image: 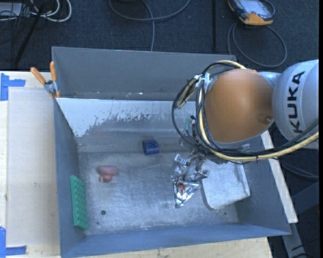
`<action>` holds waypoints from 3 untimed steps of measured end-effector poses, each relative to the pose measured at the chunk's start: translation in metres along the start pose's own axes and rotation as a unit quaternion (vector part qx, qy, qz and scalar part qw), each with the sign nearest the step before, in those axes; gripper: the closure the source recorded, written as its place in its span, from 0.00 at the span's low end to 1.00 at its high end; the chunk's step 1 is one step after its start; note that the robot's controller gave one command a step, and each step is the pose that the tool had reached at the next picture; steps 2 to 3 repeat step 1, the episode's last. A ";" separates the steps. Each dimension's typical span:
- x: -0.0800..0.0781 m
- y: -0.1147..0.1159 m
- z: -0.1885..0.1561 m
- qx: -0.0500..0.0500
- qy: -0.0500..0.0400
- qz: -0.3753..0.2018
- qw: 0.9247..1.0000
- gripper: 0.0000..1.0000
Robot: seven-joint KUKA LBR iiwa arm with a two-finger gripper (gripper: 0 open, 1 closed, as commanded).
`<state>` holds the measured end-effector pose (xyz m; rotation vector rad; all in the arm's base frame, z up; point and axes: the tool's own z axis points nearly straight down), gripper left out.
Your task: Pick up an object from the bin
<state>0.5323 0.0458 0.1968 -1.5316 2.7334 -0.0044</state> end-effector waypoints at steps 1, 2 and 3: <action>0.045 -0.033 -0.096 -0.003 0.001 -0.163 0.987 1.00; 0.045 -0.033 -0.096 -0.003 0.001 -0.163 0.987 1.00; 0.045 -0.033 -0.096 -0.003 0.001 -0.163 0.987 1.00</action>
Offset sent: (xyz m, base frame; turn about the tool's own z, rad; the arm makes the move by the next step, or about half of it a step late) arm 0.0030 -0.0554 0.0952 -0.3312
